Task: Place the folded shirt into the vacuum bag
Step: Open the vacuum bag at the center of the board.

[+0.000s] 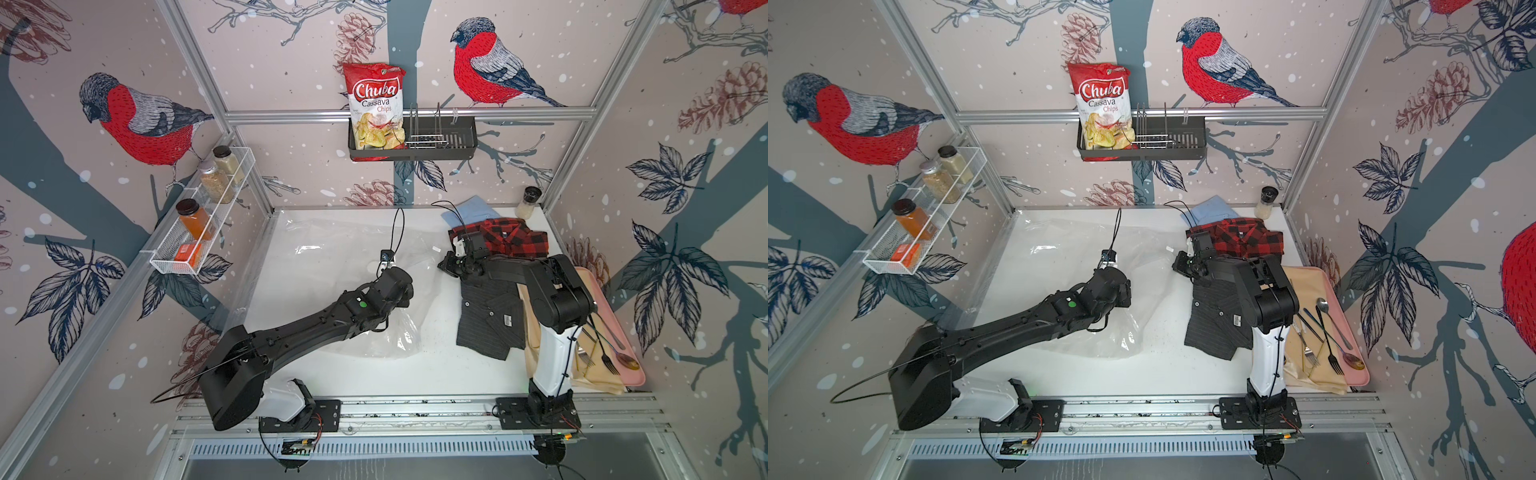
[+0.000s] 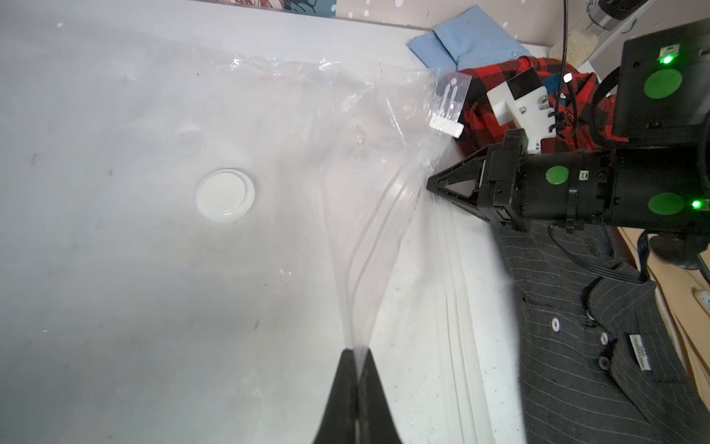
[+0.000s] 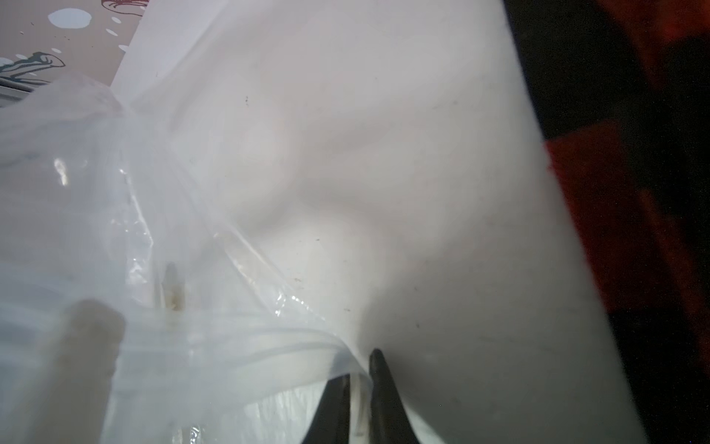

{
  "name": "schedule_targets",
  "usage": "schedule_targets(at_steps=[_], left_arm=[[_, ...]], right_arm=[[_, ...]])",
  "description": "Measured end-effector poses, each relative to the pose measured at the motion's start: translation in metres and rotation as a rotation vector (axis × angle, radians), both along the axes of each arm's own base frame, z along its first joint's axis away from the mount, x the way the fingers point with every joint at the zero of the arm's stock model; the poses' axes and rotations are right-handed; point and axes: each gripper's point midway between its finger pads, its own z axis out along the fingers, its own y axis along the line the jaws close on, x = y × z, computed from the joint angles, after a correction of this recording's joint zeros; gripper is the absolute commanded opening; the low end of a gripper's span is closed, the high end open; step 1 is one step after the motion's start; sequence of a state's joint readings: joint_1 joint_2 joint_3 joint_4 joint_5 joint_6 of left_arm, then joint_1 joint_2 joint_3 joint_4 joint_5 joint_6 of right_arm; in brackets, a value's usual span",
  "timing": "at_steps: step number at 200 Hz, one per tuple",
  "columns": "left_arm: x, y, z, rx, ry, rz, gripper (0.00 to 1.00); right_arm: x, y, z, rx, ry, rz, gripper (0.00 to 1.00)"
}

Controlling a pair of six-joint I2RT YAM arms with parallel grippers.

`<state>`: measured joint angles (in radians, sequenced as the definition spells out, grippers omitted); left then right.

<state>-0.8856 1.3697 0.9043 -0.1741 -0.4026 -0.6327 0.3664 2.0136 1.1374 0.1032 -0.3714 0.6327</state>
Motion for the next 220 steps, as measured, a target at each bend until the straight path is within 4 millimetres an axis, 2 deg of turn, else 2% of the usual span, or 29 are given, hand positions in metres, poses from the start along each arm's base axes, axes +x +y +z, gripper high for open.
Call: schedule_targets(at_steps=[19,44,60,98,113,124,138,148,163,179,220], left_arm=[[-0.001,0.003,-0.005,0.009,0.001,0.006,0.0],[0.001,0.004,-0.018,0.044,0.015,0.016,0.0],[0.003,0.005,-0.031,0.079,0.032,0.022,0.19],[0.01,0.004,-0.052,0.152,0.053,0.037,0.5],[0.014,0.002,-0.058,0.18,0.057,0.04,0.56],[0.017,0.001,-0.063,0.201,0.06,0.044,0.57],[0.022,-0.001,-0.069,0.223,0.065,0.047,0.51],[0.024,-0.003,-0.073,0.233,0.07,0.049,0.38],[0.025,-0.002,-0.078,0.251,0.076,0.05,0.25],[0.024,0.0,-0.079,0.257,0.081,0.052,0.0],[0.022,0.004,-0.073,0.231,0.066,0.071,0.0]], right_arm=[[-0.002,0.005,0.002,0.008,-0.003,0.006,0.12],[-0.007,0.023,0.011,0.046,-0.013,0.044,0.09],[-0.01,0.033,0.017,0.068,-0.027,0.07,0.07],[-0.017,0.044,0.033,0.111,-0.057,0.105,0.05],[-0.021,0.045,0.037,0.127,-0.052,0.104,0.05],[-0.024,0.045,0.041,0.133,-0.057,0.11,0.05],[-0.025,0.045,0.043,0.138,-0.063,0.112,0.05],[-0.026,0.044,0.043,0.138,-0.063,0.111,0.04],[-0.025,0.041,0.041,0.131,-0.061,0.102,0.04],[-0.02,0.033,0.036,0.113,-0.058,0.079,0.04],[-0.011,0.006,0.004,0.031,0.003,0.012,0.06]])
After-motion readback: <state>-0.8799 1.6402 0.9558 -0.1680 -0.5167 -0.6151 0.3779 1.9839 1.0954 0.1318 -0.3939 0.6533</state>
